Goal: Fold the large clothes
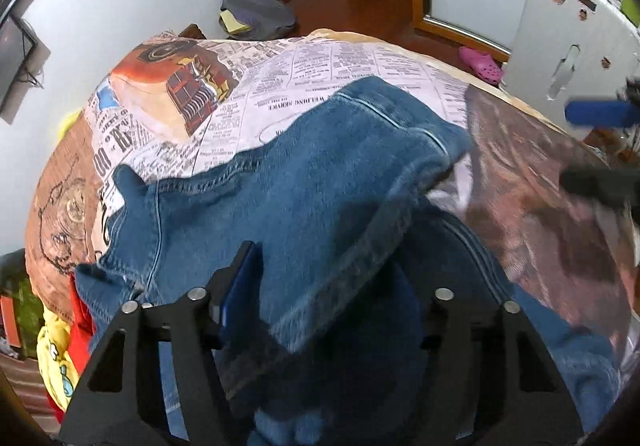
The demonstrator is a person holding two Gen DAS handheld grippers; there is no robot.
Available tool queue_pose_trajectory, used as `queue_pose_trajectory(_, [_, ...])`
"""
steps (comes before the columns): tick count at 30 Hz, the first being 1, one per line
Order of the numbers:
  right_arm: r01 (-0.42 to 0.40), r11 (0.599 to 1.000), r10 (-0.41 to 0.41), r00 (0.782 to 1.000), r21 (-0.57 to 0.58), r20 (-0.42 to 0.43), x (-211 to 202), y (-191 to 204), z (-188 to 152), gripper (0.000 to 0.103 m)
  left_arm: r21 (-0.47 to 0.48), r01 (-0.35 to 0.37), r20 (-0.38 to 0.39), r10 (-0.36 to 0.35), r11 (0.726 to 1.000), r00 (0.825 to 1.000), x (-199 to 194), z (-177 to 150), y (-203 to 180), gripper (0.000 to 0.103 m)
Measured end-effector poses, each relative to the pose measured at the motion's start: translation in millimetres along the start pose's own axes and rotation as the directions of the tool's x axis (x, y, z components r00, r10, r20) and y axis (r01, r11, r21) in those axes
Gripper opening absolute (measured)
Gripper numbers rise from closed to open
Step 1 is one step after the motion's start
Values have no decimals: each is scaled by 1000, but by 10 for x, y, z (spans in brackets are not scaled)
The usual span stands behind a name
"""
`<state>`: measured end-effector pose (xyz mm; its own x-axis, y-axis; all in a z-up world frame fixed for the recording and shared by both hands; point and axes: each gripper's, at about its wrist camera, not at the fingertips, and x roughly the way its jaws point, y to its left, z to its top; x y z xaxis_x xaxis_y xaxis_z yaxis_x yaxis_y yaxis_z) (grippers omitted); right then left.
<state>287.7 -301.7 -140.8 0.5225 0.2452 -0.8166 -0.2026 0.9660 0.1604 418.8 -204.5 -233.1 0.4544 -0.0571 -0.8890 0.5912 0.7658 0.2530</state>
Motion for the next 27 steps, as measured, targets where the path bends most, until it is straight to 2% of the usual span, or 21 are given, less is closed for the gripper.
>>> queue_pose_trajectory(2, [-5, 1000, 5, 1000, -13, -14, 43, 22, -30, 50, -14, -12, 16, 13, 1000, 1000, 16, 44, 13, 41])
queue_pose_trajectory(3, [-8, 1000, 8, 1000, -20, -20, 62, 28, -49, 50, -18, -16, 22, 17, 1000, 1000, 20, 64, 16, 36])
queue_pose_trajectory(4, [-13, 1000, 12, 1000, -26, -27, 92, 46, -52, 51, -26, -15, 31, 16, 1000, 999, 15, 88, 31, 27])
queue_pose_trajectory(7, [-28, 999, 26, 999, -37, -40, 153, 104, -51, 51, -106, 10, 73, -2, 994, 997, -105, 123, 219, 16])
queue_pose_trajectory(10, [-38, 998, 35, 998, -55, -50, 219, 195, -45, 50, -224, 55, 117, -29, 973, 993, -303, 103, 544, 13])
queue_pose_trajectory(12, [-43, 997, 39, 998, -71, -57, 267, 263, -39, 50, -319, 88, 165, -36, 944, 986, -519, 5, 861, 12])
queue_pose_trajectory(17, [-28, 994, 20, 997, -107, -79, 375, 392, -67, 50, -470, 60, 226, 54, 881, 973, -981, -466, 1511, 11])
queue_pose_trajectory(21, [-11, 992, 0, 996, -122, -90, 418, 444, -113, 50, -540, 24, 194, 97, 841, 976, -1084, -993, 1799, 11])
queue_pose_trajectory(27, [2, 994, -12, 995, -105, -98, 424, 438, -142, 54, -626, 41, 115, 40, 779, 993, -852, -1785, 1895, 17])
